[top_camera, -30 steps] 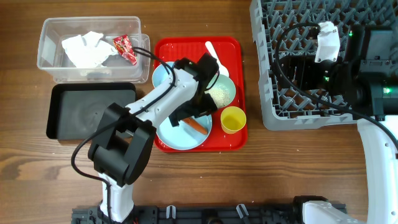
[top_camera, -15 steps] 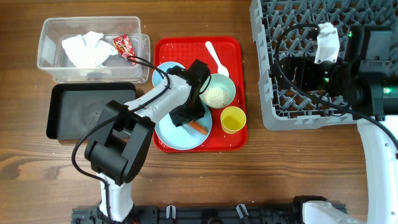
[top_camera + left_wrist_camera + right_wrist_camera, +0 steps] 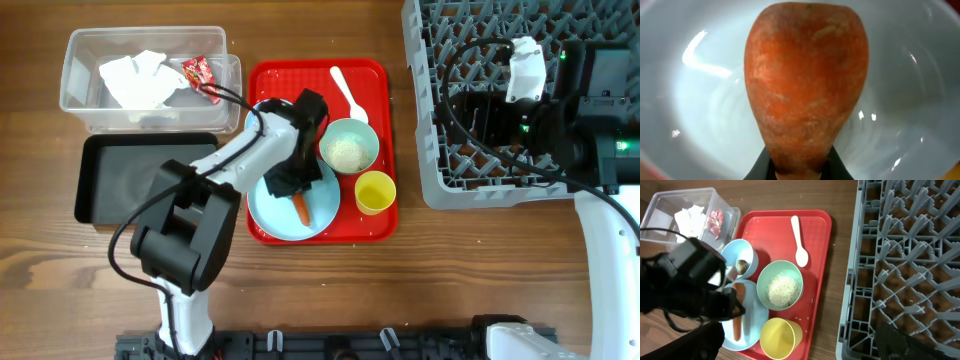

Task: Sort waste into correct bins and load items into the dishwasher rack
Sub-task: 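Carry the carrot with the left gripper and release it on the black tray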

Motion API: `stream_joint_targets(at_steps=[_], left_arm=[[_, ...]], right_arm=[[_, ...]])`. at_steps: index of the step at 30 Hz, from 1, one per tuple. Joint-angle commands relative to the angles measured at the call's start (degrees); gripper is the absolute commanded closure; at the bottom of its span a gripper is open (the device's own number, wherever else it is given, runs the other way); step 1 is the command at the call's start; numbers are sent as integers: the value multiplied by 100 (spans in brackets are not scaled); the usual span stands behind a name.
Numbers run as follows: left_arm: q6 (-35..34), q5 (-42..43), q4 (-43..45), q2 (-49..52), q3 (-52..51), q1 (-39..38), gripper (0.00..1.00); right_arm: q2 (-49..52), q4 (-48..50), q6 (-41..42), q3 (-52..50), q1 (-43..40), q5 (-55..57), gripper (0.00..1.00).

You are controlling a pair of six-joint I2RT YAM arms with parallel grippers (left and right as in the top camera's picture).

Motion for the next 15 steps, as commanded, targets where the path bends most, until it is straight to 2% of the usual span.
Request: stream_joint_targets(at_steps=[1, 6, 11, 15], left_arm=[[647, -9, -461, -688, 693, 131, 95], [726, -457, -1270, -1416, 1167, 483, 94], [726, -522, -1672, -2092, 1167, 1176, 94], [667, -940, -2131, -2216, 1152, 1810, 94]], right_arm=[[66, 9, -79, 85, -20, -48, 0], [66, 11, -81, 85, -20, -48, 0], [66, 13, -79, 85, -20, -48, 0], [66, 26, -81, 85, -20, -46, 0]])
